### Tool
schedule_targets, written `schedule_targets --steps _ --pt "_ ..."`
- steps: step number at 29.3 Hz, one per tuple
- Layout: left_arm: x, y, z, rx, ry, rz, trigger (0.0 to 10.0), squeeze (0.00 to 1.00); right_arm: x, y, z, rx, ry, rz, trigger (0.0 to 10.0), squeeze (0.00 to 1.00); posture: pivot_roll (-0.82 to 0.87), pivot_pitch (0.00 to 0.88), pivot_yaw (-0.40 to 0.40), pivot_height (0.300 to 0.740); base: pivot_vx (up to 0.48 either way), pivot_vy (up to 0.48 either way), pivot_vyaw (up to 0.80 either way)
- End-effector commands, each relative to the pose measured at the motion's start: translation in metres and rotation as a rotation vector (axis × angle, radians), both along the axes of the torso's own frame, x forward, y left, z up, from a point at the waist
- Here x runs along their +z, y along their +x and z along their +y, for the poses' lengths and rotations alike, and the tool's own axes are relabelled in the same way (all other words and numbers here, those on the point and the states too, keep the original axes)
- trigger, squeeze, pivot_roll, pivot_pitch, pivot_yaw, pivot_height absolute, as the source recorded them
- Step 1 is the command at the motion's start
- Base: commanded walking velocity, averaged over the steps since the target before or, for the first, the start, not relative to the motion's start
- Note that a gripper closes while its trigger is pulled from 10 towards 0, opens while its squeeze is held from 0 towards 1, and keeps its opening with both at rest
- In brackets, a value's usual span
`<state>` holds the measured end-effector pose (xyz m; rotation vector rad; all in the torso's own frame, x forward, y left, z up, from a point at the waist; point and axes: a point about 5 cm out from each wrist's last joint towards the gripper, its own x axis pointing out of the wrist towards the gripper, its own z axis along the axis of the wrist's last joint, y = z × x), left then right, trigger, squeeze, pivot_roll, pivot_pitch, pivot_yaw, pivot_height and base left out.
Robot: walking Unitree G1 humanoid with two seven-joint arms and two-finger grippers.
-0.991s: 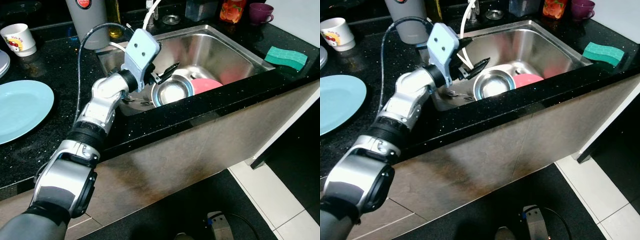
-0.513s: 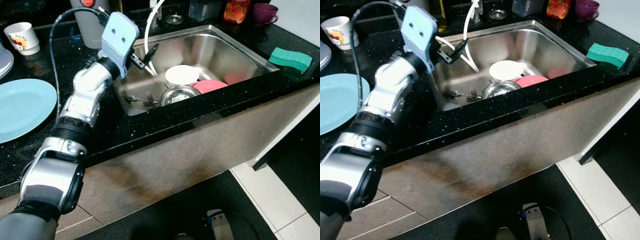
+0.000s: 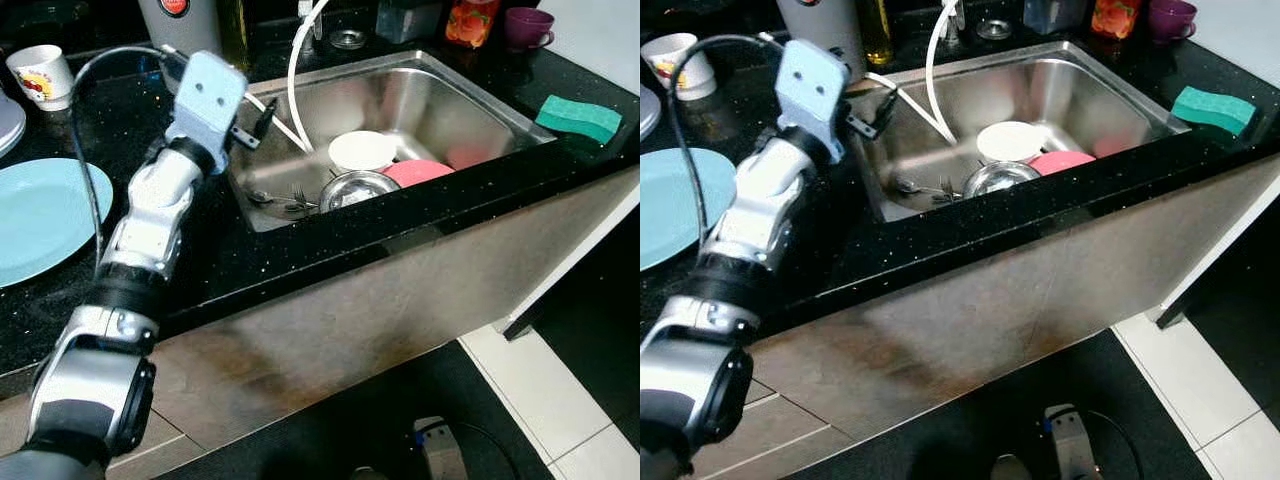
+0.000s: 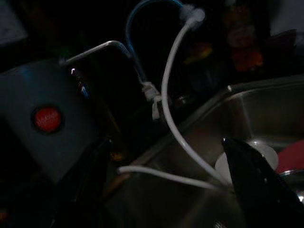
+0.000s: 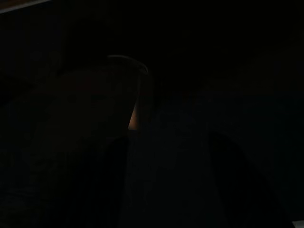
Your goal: Kitchen organization
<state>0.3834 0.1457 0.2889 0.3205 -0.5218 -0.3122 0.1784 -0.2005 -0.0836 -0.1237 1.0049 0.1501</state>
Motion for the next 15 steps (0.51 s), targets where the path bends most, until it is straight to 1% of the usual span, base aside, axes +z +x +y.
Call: schedule_targets --steps 1,2,3,5,7,8,10,14,15 --pt "-0.004 -0.003 -0.004 -0.009 -0.065 0.006 10.0 0.00 -0.004 -0.009 0.000 -0.012 0.006 0.026 10.0 0.00 0.00 0.126 0.032 0.740 0.000 0.000 0.00" --pt "-0.005 -0.004 -0.007 -0.008 -0.071 0.002 10.0 0.00 -0.004 -0.009 -0.001 -0.011 0.006 0.025 10.0 0.00 0.00 0.126 0.032 0.740 0.000 0.000 0.00" --pt "-0.003 -0.006 -0.008 -0.001 -0.093 -0.010 10.0 0.00 -0.004 -0.008 -0.001 -0.012 0.007 0.023 10.0 0.00 -0.01 0.149 0.028 0.740 0.000 0.000 0.00" --pt "0.001 -0.009 -0.007 0.023 -0.126 -0.034 10.0 0.00 -0.003 -0.008 -0.001 -0.009 0.004 0.019 10.0 0.00 -0.01 0.149 0.023 0.740 0.000 0.000 0.00" --pt "0.003 -0.009 -0.005 0.042 -0.140 -0.043 10.0 0.00 -0.003 -0.008 -0.002 -0.009 0.004 0.018 10.0 0.00 -0.01 0.153 0.021 0.740 0.000 0.000 0.00" --pt "0.006 -0.011 0.000 0.071 -0.149 -0.055 10.0 0.00 -0.003 -0.007 -0.002 -0.008 0.003 0.018 10.0 0.00 -0.01 0.160 0.018 0.740 0.000 0.000 0.00" --pt "0.008 -0.012 0.003 0.091 -0.156 -0.062 10.0 0.00 -0.003 -0.007 -0.002 -0.008 0.003 0.017 10.0 0.00 -0.01 0.160 0.018 0.740 0.000 0.000 0.00" --pt "0.006 -0.014 0.025 0.197 -0.160 -0.059 10.0 0.00 -0.001 -0.004 -0.003 0.008 0.001 0.015 10.0 0.00 -0.01 0.172 0.010 0.740 0.000 0.000 0.00" --pt "0.006 -0.014 0.025 0.197 -0.160 -0.059 10.0 0.00 -0.001 -0.004 -0.003 0.008 0.001 0.015 10.0 0.00 -0.01 0.172 0.010 0.740 0.000 0.000 0.00"
